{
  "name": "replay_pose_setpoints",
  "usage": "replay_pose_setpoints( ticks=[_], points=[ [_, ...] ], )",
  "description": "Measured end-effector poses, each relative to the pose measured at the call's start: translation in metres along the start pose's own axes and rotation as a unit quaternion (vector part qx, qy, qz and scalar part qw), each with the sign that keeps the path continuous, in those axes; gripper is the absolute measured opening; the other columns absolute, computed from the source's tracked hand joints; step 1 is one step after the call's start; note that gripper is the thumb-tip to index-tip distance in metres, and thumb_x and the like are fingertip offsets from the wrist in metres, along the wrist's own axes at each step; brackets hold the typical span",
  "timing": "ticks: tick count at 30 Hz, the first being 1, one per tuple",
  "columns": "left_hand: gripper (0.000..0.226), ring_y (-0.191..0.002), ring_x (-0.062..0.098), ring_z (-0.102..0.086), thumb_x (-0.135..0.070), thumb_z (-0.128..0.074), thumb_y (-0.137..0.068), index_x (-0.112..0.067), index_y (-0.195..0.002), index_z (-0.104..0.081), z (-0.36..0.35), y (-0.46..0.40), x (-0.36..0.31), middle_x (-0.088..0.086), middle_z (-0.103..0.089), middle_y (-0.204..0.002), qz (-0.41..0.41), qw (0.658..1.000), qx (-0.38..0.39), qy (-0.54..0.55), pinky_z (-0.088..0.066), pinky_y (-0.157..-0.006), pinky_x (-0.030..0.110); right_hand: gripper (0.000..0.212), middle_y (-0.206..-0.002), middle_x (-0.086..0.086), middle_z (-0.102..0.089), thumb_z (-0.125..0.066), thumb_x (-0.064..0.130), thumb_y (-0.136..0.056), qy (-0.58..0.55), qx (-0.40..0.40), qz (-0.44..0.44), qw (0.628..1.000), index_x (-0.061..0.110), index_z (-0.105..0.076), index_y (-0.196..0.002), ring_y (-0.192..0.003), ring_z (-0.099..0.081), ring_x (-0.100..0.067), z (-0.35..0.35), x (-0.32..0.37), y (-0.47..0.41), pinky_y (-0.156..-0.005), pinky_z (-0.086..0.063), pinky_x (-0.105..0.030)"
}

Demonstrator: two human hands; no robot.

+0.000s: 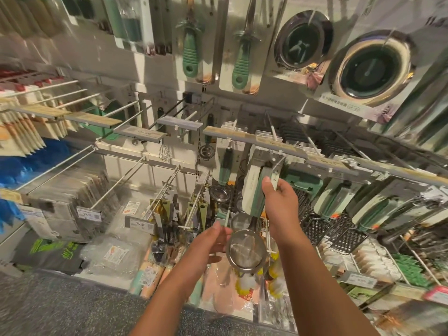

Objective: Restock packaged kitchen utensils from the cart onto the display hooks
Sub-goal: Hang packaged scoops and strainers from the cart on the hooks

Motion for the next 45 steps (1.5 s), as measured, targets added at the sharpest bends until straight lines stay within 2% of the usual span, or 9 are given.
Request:
replay_pose_setpoints(
  ticks=[4,7,11,15,18,21,26,36,45],
  points=[
    [0.066,-0.114,0.008,-0.068,-0.072,-0.037,-0.083,-0.028,-0.118,-0.072,0.003,0.004,-0.005,-0.015,-0.074,-0.120,-0.002,1.000,-0.006,0.000,-0.048,-0.107,0.045,0.040,-0.092,-0.006,-0.066,-0.059,0.049,-0.101,0.034,-0.033,-0.034,0.998,0.009,-0.066,-0.096,-0.101,-0.063,-0.026,-0.001,-0.007,-0.006,-0.077,-0.050,-0.035],
    [0.064,-0.117,0.010,-0.067,-0.070,-0.038,-0.085,-0.027,-0.118,-0.072,0.010,0.007,-0.004,-0.013,-0.073,-0.123,0.004,1.000,-0.017,0.007,-0.048,-0.106,0.043,0.044,-0.103,-0.008,-0.070,-0.059,0.053,-0.100,0.031,-0.041,-0.063,0.997,0.012,-0.069,-0.111,-0.102,-0.065,-0.025,0.000,-0.027,-0.002,-0.095,-0.052,-0.045],
    [0.050,-0.114,0.021,-0.069,-0.057,-0.041,-0.097,-0.023,-0.116,-0.072,0.026,0.011,0.001,-0.004,-0.076,-0.117,0.020,0.998,-0.047,0.024,-0.049,-0.107,0.048,0.050,-0.121,-0.003,-0.068,-0.063,0.052,-0.098,0.017,-0.061,-0.084,0.994,0.013,-0.065,-0.128,-0.109,-0.063,-0.019,0.004,-0.055,0.014,-0.087,-0.042,-0.030],
    [0.052,-0.109,0.026,-0.071,-0.061,-0.042,-0.097,-0.022,-0.116,-0.072,0.035,0.022,0.005,-0.003,-0.078,-0.110,0.016,0.999,-0.040,0.014,-0.052,-0.104,0.048,0.038,-0.106,-0.004,-0.065,-0.066,0.039,-0.099,-0.005,-0.097,-0.118,0.988,0.007,-0.065,-0.119,-0.082,-0.056,-0.011,0.007,-0.073,0.038,-0.066,-0.041,-0.025],
    [0.053,-0.098,0.020,-0.068,-0.061,-0.043,-0.096,-0.020,-0.114,-0.071,0.033,0.026,0.011,0.001,-0.075,-0.106,0.017,1.000,-0.008,0.008,-0.050,-0.094,0.041,0.027,-0.089,-0.006,-0.061,-0.066,0.039,-0.099,0.005,-0.086,-0.125,0.988,0.012,-0.067,-0.103,-0.077,-0.055,-0.019,0.011,-0.090,0.064,-0.066,-0.044,-0.030],
    [0.031,-0.083,0.019,-0.061,-0.034,-0.047,-0.107,-0.015,-0.094,-0.068,0.024,0.027,0.018,0.004,-0.070,-0.092,0.048,0.998,-0.001,0.028,-0.046,-0.078,0.032,0.022,-0.082,-0.009,-0.063,-0.064,0.031,-0.100,-0.001,-0.093,-0.134,0.987,0.013,-0.065,-0.089,-0.071,-0.056,-0.018,0.024,-0.104,0.098,-0.063,-0.045,-0.031],
    [0.021,-0.079,0.017,-0.063,-0.027,-0.053,-0.106,-0.018,-0.094,-0.068,0.000,0.030,0.039,-0.003,-0.071,-0.087,0.085,0.996,0.013,0.001,-0.047,-0.076,0.031,0.025,-0.088,-0.007,-0.068,-0.066,0.036,-0.100,-0.051,-0.137,-0.147,0.978,0.012,-0.067,-0.093,-0.079,-0.063,-0.020,0.044,-0.123,0.143,-0.068,-0.048,-0.033],
    [0.024,-0.094,0.016,-0.070,-0.045,-0.055,-0.103,-0.026,-0.110,-0.069,-0.082,0.069,0.061,-0.006,-0.077,-0.104,0.049,0.991,0.073,-0.099,-0.052,-0.083,0.035,0.027,-0.097,-0.009,-0.072,-0.067,0.036,-0.099,-0.107,-0.212,-0.185,0.954,0.009,-0.068,-0.096,-0.079,-0.063,-0.020,0.135,-0.165,0.210,-0.071,-0.050,-0.034],
    [0.026,-0.096,0.018,-0.069,-0.043,-0.051,-0.106,-0.025,-0.110,-0.069,-0.284,0.135,0.119,-0.001,-0.075,-0.108,0.069,0.959,0.211,-0.178,-0.049,-0.083,0.035,0.029,-0.106,-0.004,-0.073,-0.065,0.042,-0.100,-0.156,-0.351,-0.207,0.900,0.015,-0.067,-0.109,-0.091,-0.068,-0.021,0.336,-0.217,0.305,-0.081,-0.054,-0.037]
  ],
)
Point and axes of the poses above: each hand's wrist, its own y-axis away from the middle knuckle, its own z-axis out of the back of the hand, x = y × z, the point moved 6 cm from there along -y, towards the middle knuckle
